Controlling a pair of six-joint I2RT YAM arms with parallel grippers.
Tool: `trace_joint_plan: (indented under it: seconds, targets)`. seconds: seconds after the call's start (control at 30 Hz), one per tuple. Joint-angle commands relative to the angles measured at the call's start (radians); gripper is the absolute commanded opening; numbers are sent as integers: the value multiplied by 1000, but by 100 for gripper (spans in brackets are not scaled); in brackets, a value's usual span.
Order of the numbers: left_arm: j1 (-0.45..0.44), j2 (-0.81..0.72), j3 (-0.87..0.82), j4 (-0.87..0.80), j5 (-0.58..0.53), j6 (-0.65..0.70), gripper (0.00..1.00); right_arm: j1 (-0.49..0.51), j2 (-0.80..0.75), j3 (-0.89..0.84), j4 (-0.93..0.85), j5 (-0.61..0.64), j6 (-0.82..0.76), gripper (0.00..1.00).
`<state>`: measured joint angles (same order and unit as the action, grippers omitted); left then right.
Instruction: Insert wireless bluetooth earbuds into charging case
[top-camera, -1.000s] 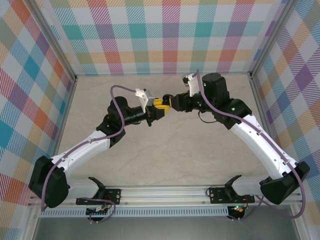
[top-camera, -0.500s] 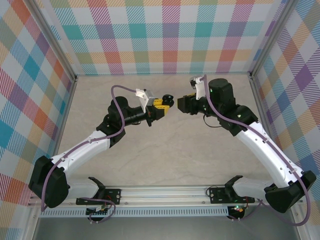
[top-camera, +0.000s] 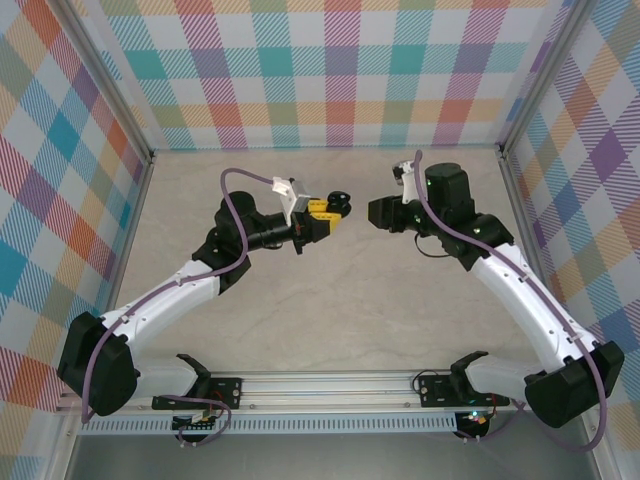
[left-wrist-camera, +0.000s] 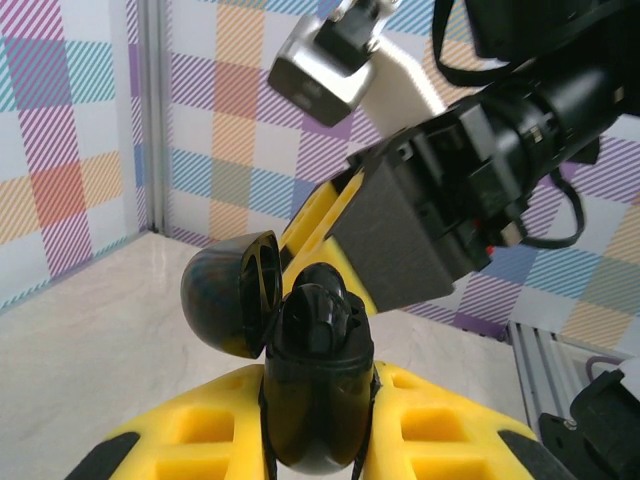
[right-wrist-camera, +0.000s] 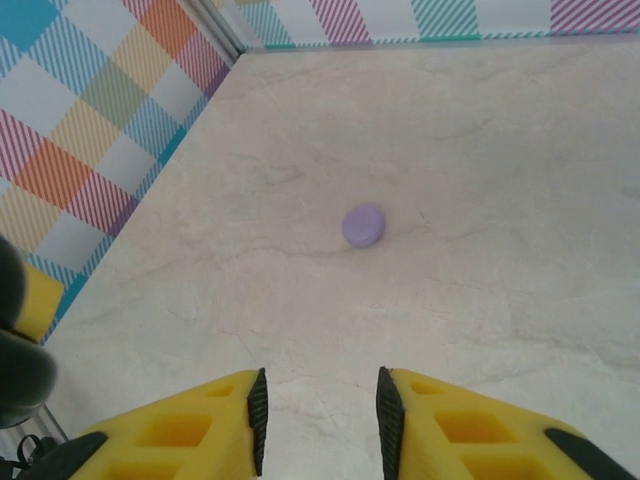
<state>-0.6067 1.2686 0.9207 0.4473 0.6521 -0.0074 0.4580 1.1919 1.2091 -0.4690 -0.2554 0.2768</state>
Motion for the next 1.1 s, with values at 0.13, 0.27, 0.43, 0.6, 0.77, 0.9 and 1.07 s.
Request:
trace_joint_plan:
  seconds: [0.13,0.27,0.43,0.6,0.77,0.9,1.07]
  targets:
    - [-21,-21,52,27,102,-5,3,-6,57,-3,74,-98,8,30]
    - [-28,-20,59,29,148,4,3,-6,74,-6,100,-142,4,30]
    - [-34,-17,64,23,170,10,3,-7,85,-4,112,-185,2,29]
    - [-38,-11,66,16,176,12,4,-5,79,-10,126,-213,-3,29]
    - [-38,1,65,11,173,10,4,-6,65,-22,150,-243,-1,29]
    - [-39,10,58,15,164,7,3,-5,50,-32,171,-268,1,29]
    - [-39,24,61,12,151,6,3,-5,34,-39,180,-280,1,29]
